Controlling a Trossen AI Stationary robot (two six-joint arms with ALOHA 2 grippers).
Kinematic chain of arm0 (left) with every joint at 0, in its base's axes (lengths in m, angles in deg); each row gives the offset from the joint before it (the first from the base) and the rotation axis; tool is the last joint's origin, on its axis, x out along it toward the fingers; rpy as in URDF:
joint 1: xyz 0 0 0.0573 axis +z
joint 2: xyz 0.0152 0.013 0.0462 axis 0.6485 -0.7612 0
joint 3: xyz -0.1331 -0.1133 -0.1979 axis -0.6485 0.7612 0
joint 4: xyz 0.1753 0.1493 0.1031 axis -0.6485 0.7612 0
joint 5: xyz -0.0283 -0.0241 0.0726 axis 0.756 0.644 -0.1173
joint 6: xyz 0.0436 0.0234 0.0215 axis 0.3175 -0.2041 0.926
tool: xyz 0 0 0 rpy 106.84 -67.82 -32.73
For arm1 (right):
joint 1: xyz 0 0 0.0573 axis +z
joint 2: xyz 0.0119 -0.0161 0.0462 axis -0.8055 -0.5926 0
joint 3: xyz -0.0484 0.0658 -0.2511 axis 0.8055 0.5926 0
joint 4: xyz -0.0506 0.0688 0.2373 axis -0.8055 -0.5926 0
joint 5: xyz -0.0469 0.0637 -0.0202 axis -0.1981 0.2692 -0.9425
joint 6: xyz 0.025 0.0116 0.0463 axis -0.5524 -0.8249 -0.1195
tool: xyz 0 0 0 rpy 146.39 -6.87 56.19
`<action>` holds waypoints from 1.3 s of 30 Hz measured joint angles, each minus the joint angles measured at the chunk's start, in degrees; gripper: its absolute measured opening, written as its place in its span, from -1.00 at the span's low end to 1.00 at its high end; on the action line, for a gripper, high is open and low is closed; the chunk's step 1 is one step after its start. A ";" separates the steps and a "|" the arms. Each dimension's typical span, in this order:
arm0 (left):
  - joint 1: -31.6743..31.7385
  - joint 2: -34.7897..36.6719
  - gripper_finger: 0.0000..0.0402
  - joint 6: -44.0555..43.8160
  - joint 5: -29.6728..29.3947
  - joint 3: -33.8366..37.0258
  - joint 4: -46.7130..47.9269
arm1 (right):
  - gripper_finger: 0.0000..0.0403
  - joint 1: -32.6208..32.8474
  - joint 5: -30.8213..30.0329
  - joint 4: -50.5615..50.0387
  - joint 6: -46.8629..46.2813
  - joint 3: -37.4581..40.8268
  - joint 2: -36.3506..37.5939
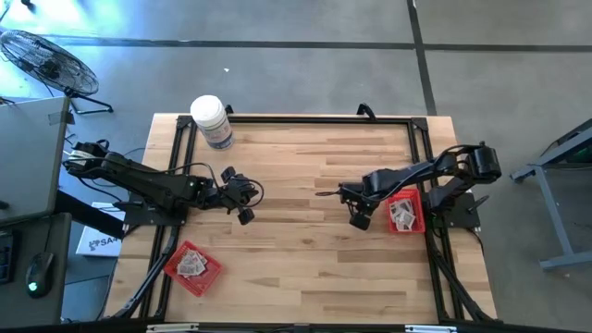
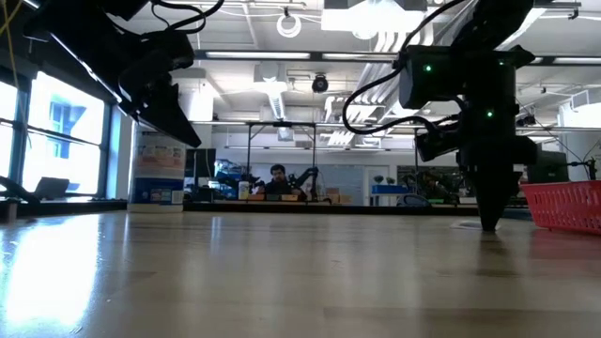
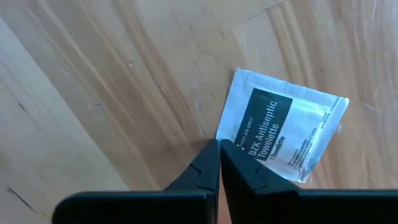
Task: Pick & Place First Aid Supplies
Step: Put the towelette pack into the right red bin
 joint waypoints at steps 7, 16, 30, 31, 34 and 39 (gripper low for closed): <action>0.00 0.00 -1.00 0.00 0.00 0.00 0.02 | -0.99 -0.02 0.27 0.23 -5.09 0.29 2.22; 0.01 0.00 -1.00 -0.01 0.00 0.00 0.04 | -1.00 -0.02 2.92 -3.39 -11.15 0.43 14.03; 0.01 0.00 -1.00 -0.03 0.00 0.00 0.17 | -0.99 0.15 5.31 -16.71 -18.42 0.24 35.41; 0.01 0.00 -1.00 -0.04 0.00 0.00 0.17 | -1.00 0.15 4.98 -17.98 -18.82 0.24 36.52; -0.01 0.00 -1.00 -0.07 0.01 0.00 0.17 | -1.00 0.15 3.76 -22.04 -20.58 0.24 39.39; 0.01 0.00 -1.00 -0.34 0.00 0.00 0.15 | -1.00 0.15 2.72 -29.02 -22.33 0.22 41.45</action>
